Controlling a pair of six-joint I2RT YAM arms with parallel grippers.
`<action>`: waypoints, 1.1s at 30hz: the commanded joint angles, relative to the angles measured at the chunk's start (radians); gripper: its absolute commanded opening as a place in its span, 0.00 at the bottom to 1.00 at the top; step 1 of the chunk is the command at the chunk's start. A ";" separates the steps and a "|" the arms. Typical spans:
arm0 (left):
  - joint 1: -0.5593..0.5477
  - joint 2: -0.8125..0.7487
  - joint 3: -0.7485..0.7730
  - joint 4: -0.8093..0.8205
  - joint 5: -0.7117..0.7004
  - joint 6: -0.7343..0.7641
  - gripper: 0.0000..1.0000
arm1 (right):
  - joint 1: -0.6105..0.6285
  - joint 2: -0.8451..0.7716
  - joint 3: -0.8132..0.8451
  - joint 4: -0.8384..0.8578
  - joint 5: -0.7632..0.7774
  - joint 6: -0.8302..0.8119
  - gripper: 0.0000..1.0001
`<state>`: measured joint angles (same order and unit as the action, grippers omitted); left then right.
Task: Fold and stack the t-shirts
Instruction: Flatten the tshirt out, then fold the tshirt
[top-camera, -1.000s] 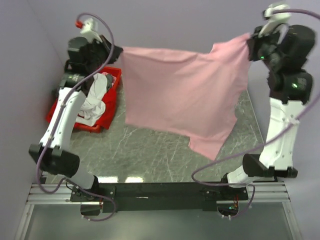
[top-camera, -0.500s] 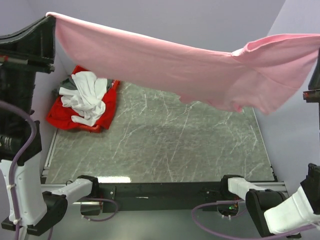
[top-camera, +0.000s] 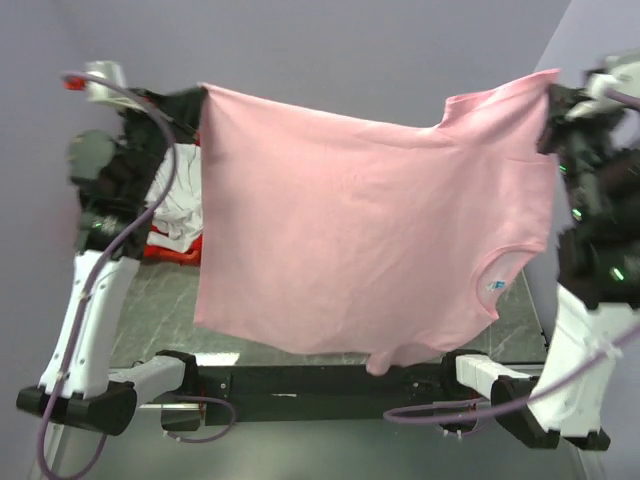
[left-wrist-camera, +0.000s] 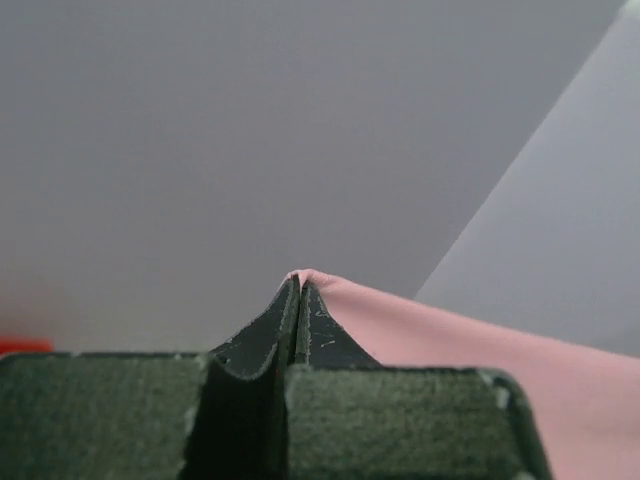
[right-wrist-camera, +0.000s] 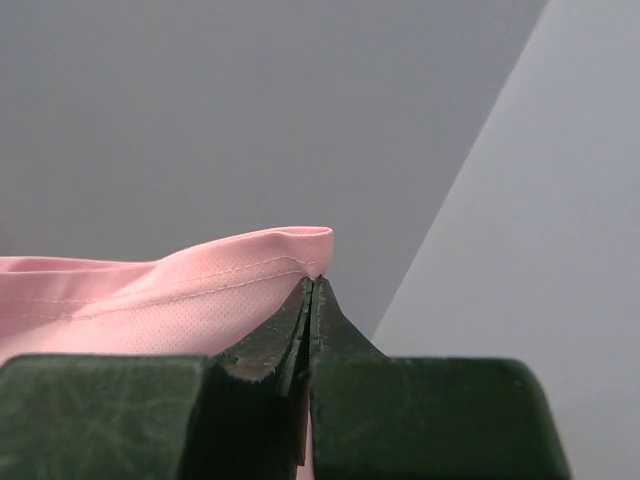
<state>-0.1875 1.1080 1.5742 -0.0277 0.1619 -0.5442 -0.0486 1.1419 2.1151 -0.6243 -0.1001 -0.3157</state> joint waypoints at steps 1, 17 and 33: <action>-0.001 0.032 -0.200 0.093 -0.053 -0.005 0.00 | -0.019 0.024 -0.249 0.125 -0.053 -0.010 0.00; -0.001 0.965 0.010 0.171 -0.159 0.030 0.00 | 0.022 0.767 -0.460 0.437 -0.112 -0.034 0.00; 0.040 1.305 0.448 0.058 -0.119 0.032 0.00 | 0.032 1.007 -0.199 0.365 -0.065 -0.002 0.00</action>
<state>-0.1581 2.4023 1.9717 0.0166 0.0257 -0.5243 -0.0109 2.2192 1.9640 -0.2913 -0.1524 -0.3367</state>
